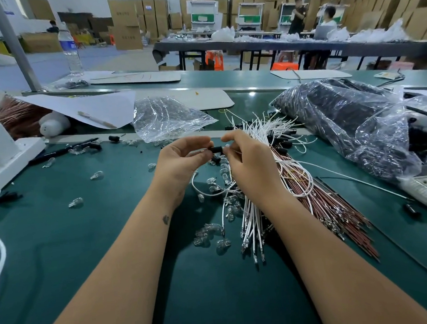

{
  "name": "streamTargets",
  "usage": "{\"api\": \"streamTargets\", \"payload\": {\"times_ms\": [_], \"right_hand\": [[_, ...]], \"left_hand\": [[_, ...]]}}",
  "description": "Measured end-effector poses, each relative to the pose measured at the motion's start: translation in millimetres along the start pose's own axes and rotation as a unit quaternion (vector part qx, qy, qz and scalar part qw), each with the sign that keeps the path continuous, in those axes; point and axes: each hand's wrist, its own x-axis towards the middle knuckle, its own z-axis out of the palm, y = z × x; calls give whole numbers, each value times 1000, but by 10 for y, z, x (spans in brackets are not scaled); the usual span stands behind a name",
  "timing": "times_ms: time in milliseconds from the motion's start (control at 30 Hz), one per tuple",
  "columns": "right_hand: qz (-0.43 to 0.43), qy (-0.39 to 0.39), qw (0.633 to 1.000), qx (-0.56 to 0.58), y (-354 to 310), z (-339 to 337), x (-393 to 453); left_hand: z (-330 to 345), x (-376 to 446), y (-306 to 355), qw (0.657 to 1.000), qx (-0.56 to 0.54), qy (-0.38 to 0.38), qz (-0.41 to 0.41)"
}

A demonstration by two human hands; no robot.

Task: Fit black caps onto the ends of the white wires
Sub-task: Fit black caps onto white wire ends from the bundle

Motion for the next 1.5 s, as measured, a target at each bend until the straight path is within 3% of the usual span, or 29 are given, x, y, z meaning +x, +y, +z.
{"api": "streamTargets", "payload": {"times_ms": [333, 500, 600, 767, 967, 1500], "right_hand": [[4, 14, 999, 30, -62, 2, 2], [21, 63, 997, -33, -37, 21, 20], [53, 83, 993, -58, -12, 8, 42], [127, 94, 987, 12, 19, -46, 69], [38, 61, 997, -32, -25, -13, 30], [30, 37, 998, -45, -46, 39, 5]], "left_hand": [[8, 3, -5, 998, 39, 38, 41], [31, -7, -10, 997, 58, 34, 38], [31, -10, -21, 995, 84, 40, 33], [-3, 6, -19, 997, 62, 52, 7], [-16, 24, -25, 998, 24, 59, 5], [20, 54, -56, 996, 26, 44, 74]]}}
